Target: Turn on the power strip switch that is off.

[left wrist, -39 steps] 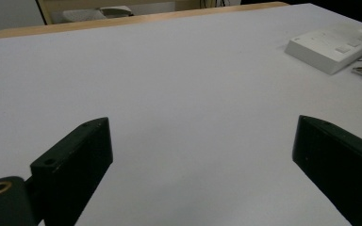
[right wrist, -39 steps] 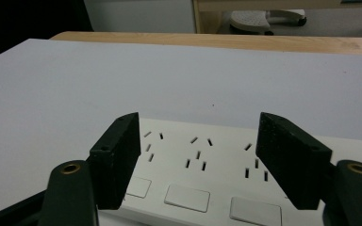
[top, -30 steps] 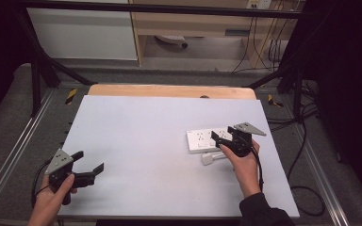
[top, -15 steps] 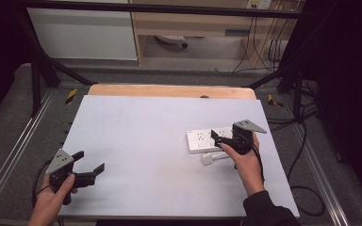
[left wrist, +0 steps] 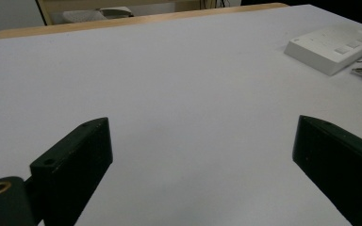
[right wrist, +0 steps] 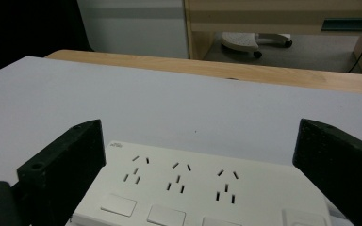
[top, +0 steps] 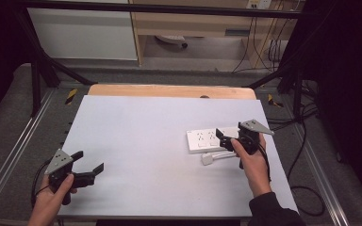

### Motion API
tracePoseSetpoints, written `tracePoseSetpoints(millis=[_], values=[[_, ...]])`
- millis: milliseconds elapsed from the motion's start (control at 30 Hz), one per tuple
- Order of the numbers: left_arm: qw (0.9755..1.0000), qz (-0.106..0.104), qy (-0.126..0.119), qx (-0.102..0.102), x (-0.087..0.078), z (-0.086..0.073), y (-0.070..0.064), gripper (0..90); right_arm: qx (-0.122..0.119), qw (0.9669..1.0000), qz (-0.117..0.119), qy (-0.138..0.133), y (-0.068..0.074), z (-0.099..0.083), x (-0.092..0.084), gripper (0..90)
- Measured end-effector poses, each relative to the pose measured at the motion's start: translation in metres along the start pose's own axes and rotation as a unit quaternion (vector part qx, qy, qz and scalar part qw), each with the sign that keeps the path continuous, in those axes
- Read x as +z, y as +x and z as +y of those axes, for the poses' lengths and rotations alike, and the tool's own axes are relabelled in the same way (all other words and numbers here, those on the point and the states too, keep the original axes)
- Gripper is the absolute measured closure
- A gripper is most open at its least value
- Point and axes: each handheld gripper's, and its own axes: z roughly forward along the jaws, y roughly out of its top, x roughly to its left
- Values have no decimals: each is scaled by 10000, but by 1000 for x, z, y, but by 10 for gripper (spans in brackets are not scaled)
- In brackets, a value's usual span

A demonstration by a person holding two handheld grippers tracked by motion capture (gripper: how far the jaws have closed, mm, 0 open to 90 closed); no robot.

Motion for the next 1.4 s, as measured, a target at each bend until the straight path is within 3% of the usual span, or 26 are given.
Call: tracePoseSetpoints(millis=[467, 833, 1133, 1267, 1400], values=[[10000, 21, -16, -9, 0, 0, 1, 53, -40, 9998, -39, -172, -13, -1, -33, 42], [10000, 40, -24, -12, -1, 0, 2, 53, -87, 9995, 38, -291, -15, -11, -57, 44], [10000, 69, -33, -41, -2, 0, 3, 53, -99, 9996, 51, -248, -20, -30, -72, 51], [10000, 65, -33, -36, -2, 0, 3, 53, -39, 9998, 39, -194, -23, -46, -80, 49], [10000, 55, -22, -30, -2, 0, 2, 54, 72, 9999, 16, 80, -28, -67, -84, 49]])
